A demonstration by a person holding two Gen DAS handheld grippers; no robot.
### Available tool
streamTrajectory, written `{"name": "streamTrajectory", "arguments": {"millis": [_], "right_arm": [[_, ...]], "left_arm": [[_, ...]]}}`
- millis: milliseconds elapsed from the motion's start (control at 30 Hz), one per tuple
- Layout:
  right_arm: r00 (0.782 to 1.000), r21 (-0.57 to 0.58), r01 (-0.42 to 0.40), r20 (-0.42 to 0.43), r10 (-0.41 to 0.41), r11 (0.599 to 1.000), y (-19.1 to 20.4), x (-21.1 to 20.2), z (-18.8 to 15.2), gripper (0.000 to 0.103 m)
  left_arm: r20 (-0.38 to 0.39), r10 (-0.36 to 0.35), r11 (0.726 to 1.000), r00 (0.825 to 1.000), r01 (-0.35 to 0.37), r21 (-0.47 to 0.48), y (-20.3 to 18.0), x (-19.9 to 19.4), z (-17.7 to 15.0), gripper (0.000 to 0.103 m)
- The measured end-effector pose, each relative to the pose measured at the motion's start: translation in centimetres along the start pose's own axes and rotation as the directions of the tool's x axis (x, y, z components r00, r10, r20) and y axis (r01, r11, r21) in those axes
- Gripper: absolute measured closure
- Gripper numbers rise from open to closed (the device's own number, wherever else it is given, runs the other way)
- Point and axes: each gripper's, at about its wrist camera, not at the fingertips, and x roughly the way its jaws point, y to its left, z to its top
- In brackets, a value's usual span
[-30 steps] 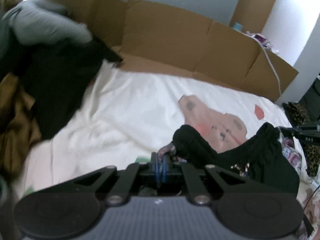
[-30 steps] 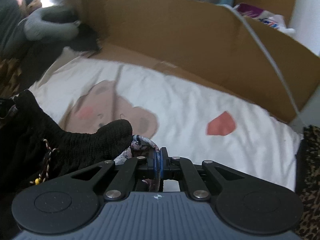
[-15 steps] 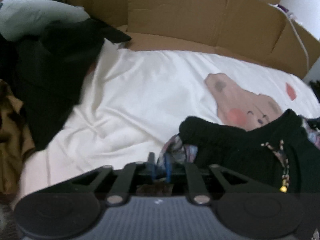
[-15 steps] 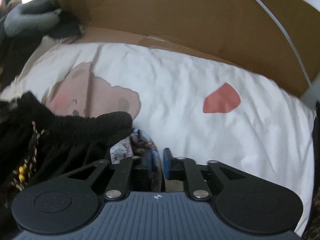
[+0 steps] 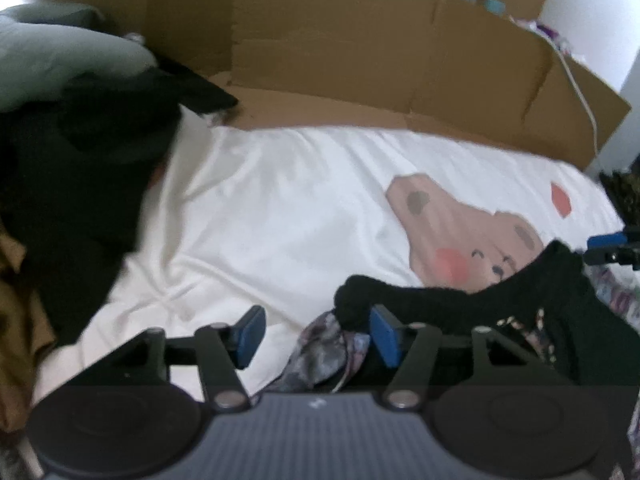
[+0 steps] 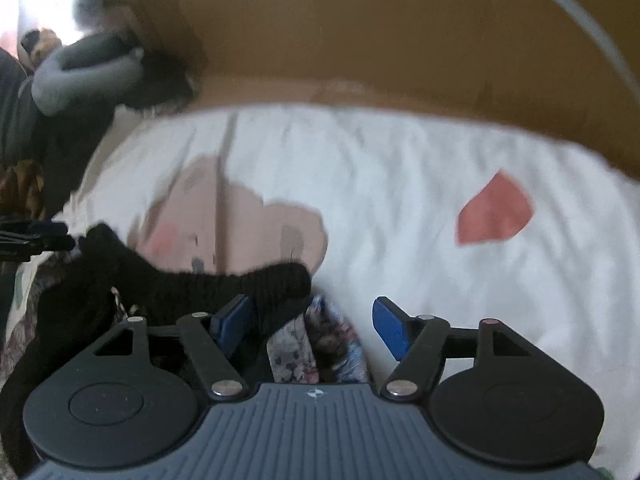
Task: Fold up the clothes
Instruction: 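Carry the held shorts with both grippers toward the cardboard wall, then lower the shorts onto the sheet and open both grippers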
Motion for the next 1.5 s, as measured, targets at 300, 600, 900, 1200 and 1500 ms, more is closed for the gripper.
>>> {"name": "streamTrajectory", "arguments": {"millis": [300,600,900,1200,1500], "right_arm": [[0.998,-0.041,-0.047,-0.046,0.045,0.998,0.9,2.0,-1.2,0.076],[0.997,-0.099,0.043,0.061,-0.037,0.994,1.5,-1.5,-0.7,0.094],[0.975,-0.110,0.188,0.145,-0.171,0.976,-0.3,-4.0,3.0,0.094],[0.968,-0.208,0.237,0.132,-0.213,0.949,-1.5,-2.5,8.1,0.094],[0.970,-0.265,0.240,0.113,-0.217,0.934,0.2,0.8,11.4,0.096]], "left_arm": [[-0.088,-0.062,0.997,0.994,0.065,0.029,-0.5,3.3,-1.9,0.067],[-0.009,-0.064,0.996,0.998,0.065,0.054,-1.5,1.2,-0.2,0.094],[0.100,-0.090,0.995,0.991,0.084,0.062,-3.8,0.6,4.1,0.096],[0.153,-0.037,0.999,0.988,0.031,0.038,-4.6,1.8,7.2,0.096],[0.132,0.054,0.998,0.990,-0.052,-0.018,-1.6,3.3,9.8,0.097]]}}
